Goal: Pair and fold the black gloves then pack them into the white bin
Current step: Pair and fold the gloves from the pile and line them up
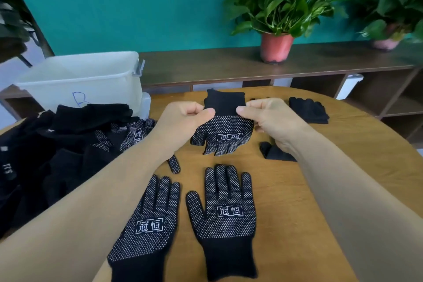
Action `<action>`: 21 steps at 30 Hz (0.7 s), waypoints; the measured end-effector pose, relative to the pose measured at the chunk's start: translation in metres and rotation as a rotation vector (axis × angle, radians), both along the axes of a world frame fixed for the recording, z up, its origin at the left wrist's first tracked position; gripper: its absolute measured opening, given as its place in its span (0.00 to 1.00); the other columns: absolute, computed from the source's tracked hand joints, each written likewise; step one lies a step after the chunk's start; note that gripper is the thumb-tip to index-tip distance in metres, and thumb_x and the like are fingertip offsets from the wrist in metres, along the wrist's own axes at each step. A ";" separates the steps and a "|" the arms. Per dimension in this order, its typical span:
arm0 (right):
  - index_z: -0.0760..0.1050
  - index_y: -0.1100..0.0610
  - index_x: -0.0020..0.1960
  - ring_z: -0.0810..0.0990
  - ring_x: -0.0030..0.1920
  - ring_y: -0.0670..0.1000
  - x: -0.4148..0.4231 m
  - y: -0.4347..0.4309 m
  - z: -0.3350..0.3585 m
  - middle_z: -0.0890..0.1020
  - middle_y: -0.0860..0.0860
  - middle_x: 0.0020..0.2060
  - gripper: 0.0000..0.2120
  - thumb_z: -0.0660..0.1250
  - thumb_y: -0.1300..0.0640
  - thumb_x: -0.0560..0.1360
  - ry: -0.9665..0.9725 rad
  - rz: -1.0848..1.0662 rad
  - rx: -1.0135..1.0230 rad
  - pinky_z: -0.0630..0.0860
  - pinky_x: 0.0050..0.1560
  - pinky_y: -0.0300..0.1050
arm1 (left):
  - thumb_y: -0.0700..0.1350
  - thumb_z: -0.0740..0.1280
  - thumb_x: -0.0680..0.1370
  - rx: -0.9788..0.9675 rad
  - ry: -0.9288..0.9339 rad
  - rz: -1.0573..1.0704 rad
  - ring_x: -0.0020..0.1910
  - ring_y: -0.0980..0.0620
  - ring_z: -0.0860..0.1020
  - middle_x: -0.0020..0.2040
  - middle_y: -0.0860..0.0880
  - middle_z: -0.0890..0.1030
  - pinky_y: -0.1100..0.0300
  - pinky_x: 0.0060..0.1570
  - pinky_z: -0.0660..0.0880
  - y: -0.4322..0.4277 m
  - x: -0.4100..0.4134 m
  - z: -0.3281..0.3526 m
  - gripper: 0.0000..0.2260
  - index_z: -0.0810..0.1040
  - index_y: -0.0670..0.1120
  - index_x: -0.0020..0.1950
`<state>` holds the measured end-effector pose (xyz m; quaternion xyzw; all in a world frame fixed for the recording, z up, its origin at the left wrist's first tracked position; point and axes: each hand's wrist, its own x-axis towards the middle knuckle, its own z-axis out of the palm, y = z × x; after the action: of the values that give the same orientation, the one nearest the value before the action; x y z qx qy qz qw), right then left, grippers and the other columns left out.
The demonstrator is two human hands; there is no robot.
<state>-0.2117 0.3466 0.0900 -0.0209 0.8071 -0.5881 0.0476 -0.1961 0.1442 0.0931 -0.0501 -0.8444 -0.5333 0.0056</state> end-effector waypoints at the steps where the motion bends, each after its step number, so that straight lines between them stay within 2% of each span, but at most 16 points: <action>1: 0.76 0.50 0.43 0.76 0.55 0.52 0.002 0.001 -0.005 0.80 0.51 0.55 0.08 0.71 0.47 0.75 -0.009 0.007 -0.001 0.68 0.62 0.50 | 0.54 0.69 0.78 -0.012 -0.013 -0.006 0.43 0.54 0.80 0.41 0.52 0.85 0.48 0.57 0.75 0.001 0.001 -0.005 0.12 0.83 0.49 0.40; 3: 0.73 0.48 0.40 0.73 0.50 0.49 0.009 0.003 -0.021 0.77 0.49 0.51 0.09 0.71 0.48 0.75 -0.034 0.025 0.028 0.68 0.56 0.47 | 0.54 0.69 0.78 -0.045 -0.034 -0.004 0.40 0.56 0.79 0.41 0.48 0.84 0.58 0.47 0.74 0.001 0.008 -0.016 0.12 0.83 0.49 0.40; 5: 0.76 0.52 0.46 0.74 0.47 0.45 0.018 0.005 -0.035 0.80 0.50 0.54 0.07 0.70 0.48 0.76 -0.074 0.034 0.053 0.69 0.54 0.45 | 0.53 0.69 0.78 -0.086 -0.043 -0.008 0.30 0.59 0.73 0.36 0.43 0.80 0.67 0.35 0.69 0.002 0.016 -0.027 0.11 0.82 0.48 0.39; 7: 0.80 0.58 0.47 0.75 0.46 0.44 0.027 0.004 -0.041 0.84 0.53 0.54 0.11 0.68 0.49 0.77 -0.105 0.042 0.059 0.70 0.54 0.44 | 0.51 0.68 0.79 -0.100 -0.056 -0.023 0.23 0.62 0.67 0.28 0.51 0.75 0.72 0.26 0.65 0.002 0.023 -0.033 0.11 0.82 0.47 0.40; 8: 0.81 0.62 0.46 0.76 0.43 0.43 0.032 0.003 -0.040 0.85 0.54 0.51 0.13 0.68 0.51 0.78 -0.098 0.049 0.067 0.70 0.52 0.43 | 0.50 0.68 0.79 -0.106 -0.050 -0.024 0.22 0.62 0.69 0.27 0.56 0.76 0.74 0.25 0.65 0.002 0.026 -0.034 0.11 0.81 0.46 0.40; 10: 0.79 0.68 0.46 0.75 0.36 0.42 0.041 0.002 -0.033 0.85 0.54 0.43 0.16 0.66 0.53 0.79 -0.041 0.063 0.078 0.71 0.45 0.36 | 0.50 0.68 0.79 -0.117 -0.007 -0.018 0.29 0.64 0.76 0.34 0.56 0.82 0.77 0.29 0.67 0.001 0.031 -0.030 0.10 0.82 0.47 0.40; 12: 0.76 0.71 0.44 0.71 0.32 0.44 0.053 0.001 -0.022 0.79 0.55 0.35 0.18 0.66 0.54 0.79 0.040 0.061 0.116 0.69 0.36 0.35 | 0.49 0.69 0.79 -0.136 0.037 -0.017 0.39 0.63 0.79 0.42 0.53 0.85 0.79 0.35 0.69 0.000 0.038 -0.025 0.09 0.82 0.48 0.40; 14: 0.71 0.69 0.37 0.64 0.28 0.44 0.071 0.002 -0.020 0.69 0.53 0.29 0.19 0.67 0.55 0.79 0.115 0.070 0.176 0.63 0.30 0.36 | 0.48 0.69 0.78 -0.156 0.063 -0.057 0.39 0.60 0.81 0.41 0.53 0.85 0.74 0.38 0.72 -0.002 0.053 -0.026 0.08 0.83 0.48 0.41; 16: 0.67 0.64 0.32 0.62 0.27 0.45 0.095 0.002 -0.034 0.65 0.52 0.27 0.20 0.68 0.58 0.78 0.155 0.103 0.223 0.62 0.30 0.39 | 0.47 0.70 0.77 -0.177 0.062 -0.106 0.34 0.57 0.80 0.36 0.52 0.83 0.67 0.39 0.74 -0.005 0.075 -0.040 0.09 0.80 0.48 0.38; 18: 0.68 0.63 0.33 0.69 0.33 0.46 0.118 0.003 -0.064 0.72 0.54 0.29 0.17 0.69 0.56 0.76 0.186 0.125 0.328 0.70 0.39 0.49 | 0.45 0.72 0.76 -0.211 0.040 -0.139 0.33 0.60 0.76 0.34 0.55 0.81 0.65 0.38 0.72 -0.009 0.099 -0.065 0.09 0.79 0.49 0.36; 19: 0.71 0.61 0.35 0.74 0.41 0.45 0.127 0.005 -0.082 0.78 0.51 0.33 0.15 0.69 0.54 0.76 0.214 0.124 0.408 0.71 0.47 0.50 | 0.46 0.72 0.75 -0.228 0.036 -0.147 0.37 0.63 0.78 0.37 0.58 0.82 0.65 0.41 0.72 -0.013 0.110 -0.080 0.06 0.81 0.51 0.39; 20: 0.74 0.58 0.36 0.75 0.51 0.41 0.135 0.005 -0.099 0.82 0.46 0.39 0.12 0.68 0.53 0.75 0.251 0.117 0.491 0.68 0.55 0.46 | 0.48 0.73 0.75 -0.252 0.054 -0.147 0.43 0.64 0.79 0.42 0.61 0.83 0.65 0.47 0.74 -0.015 0.118 -0.095 0.02 0.83 0.53 0.42; 21: 0.76 0.55 0.37 0.73 0.59 0.39 0.142 0.005 -0.111 0.84 0.42 0.46 0.10 0.68 0.52 0.75 0.311 0.098 0.559 0.63 0.58 0.40 | 0.52 0.72 0.74 -0.299 0.105 -0.147 0.50 0.65 0.78 0.46 0.64 0.82 0.65 0.54 0.73 -0.018 0.124 -0.107 0.03 0.84 0.55 0.46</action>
<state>-0.0698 0.3511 -0.0209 -0.1355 0.9331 -0.3303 -0.0444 -0.0722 0.1264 -0.0134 -0.1395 -0.9069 -0.3976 0.0032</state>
